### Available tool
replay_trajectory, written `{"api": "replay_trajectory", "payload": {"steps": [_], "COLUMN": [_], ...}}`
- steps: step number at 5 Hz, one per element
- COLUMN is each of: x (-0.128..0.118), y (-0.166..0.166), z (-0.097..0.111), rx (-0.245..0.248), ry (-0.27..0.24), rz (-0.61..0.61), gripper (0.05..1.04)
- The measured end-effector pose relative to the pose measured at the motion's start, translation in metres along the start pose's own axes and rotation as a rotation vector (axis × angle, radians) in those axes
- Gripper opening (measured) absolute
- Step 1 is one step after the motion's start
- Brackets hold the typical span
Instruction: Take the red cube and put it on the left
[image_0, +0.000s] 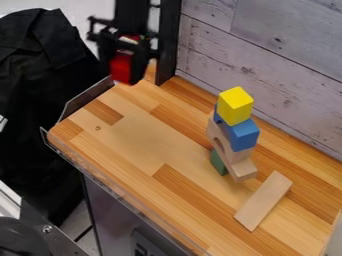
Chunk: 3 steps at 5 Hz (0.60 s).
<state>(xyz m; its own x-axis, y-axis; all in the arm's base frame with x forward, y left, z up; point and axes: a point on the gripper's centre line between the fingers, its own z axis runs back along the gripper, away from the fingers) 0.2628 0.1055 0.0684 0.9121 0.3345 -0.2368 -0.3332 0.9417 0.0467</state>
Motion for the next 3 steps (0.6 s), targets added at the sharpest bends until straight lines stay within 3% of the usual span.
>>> {"api": "replay_trajectory", "payload": {"steps": [1,2,3], "x": [0.009,0.021,0.031], "y": [0.007,0.005,0.006], "z": [-0.017,-0.038,-0.061], "rx": [-0.022,-0.056,-0.057], "ry": [0.003,-0.032,-0.041], "rz": [0.001,-0.004,0.003], "gripper": [0.593,0.593,0.593]}}
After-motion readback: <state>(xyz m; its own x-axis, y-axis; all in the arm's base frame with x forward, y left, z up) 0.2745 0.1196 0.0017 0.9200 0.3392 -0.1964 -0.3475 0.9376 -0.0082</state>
